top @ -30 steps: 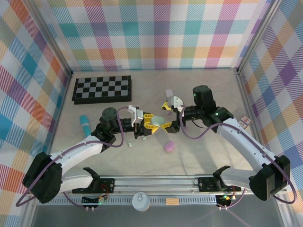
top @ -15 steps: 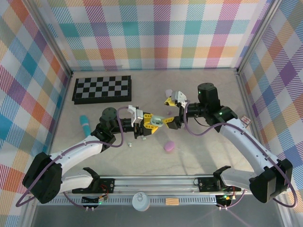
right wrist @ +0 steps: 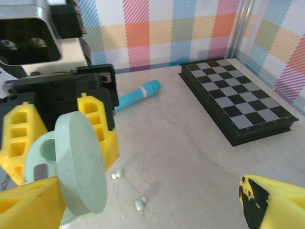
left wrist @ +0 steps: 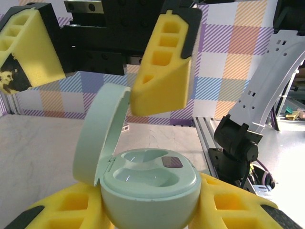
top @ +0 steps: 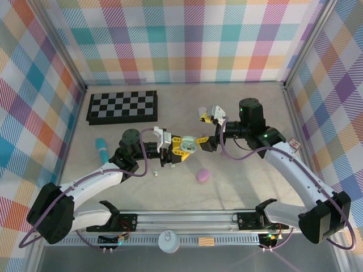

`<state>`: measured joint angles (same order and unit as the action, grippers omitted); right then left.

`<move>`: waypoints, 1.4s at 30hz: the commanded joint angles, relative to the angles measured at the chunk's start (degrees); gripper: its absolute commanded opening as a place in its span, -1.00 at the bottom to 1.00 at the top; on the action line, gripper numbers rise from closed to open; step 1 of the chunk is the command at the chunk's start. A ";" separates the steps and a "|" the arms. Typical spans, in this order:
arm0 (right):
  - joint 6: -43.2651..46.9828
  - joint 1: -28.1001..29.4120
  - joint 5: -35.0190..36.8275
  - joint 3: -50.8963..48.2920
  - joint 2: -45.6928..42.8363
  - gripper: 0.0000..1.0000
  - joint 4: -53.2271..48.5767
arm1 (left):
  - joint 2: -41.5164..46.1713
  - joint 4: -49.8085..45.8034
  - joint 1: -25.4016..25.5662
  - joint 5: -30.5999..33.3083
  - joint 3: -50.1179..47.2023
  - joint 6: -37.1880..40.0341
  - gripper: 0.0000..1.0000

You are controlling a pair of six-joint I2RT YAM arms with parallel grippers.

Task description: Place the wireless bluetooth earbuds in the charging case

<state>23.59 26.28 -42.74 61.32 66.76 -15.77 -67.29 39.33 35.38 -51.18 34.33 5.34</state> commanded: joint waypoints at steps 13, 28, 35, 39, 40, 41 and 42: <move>3.21 1.27 -5.66 -0.32 -0.34 0.42 0.81 | 0.63 3.22 -0.06 -2.12 1.93 -1.44 -0.51; 7.82 2.89 -7.40 0.56 2.06 -0.51 -3.34 | 0.58 3.71 -0.04 -2.49 2.68 -2.33 -0.51; 7.16 3.39 -4.75 0.04 0.71 -0.82 -2.25 | 0.80 4.07 -0.04 -0.62 2.17 -2.30 -0.50; 6.05 4.61 -2.07 -0.32 -0.36 -1.00 -0.40 | 0.54 4.39 -0.04 0.98 1.97 -2.33 -0.34; 6.11 4.97 -1.05 -0.32 -0.54 -1.00 -0.33 | 0.48 4.51 -0.04 1.19 1.93 -2.27 -0.26; 6.19 5.41 0.51 -0.37 -0.66 -1.00 -0.36 | 0.26 4.70 -0.04 1.48 1.81 -2.40 -0.21; 6.29 5.69 1.70 -0.46 -0.96 -1.00 -0.31 | 0.17 5.01 -0.04 1.60 1.72 -2.57 -0.16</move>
<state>29.54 30.59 -43.16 61.28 67.37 -17.15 -67.29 40.91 35.35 -49.89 35.18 3.36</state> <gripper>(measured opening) 0.099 0.409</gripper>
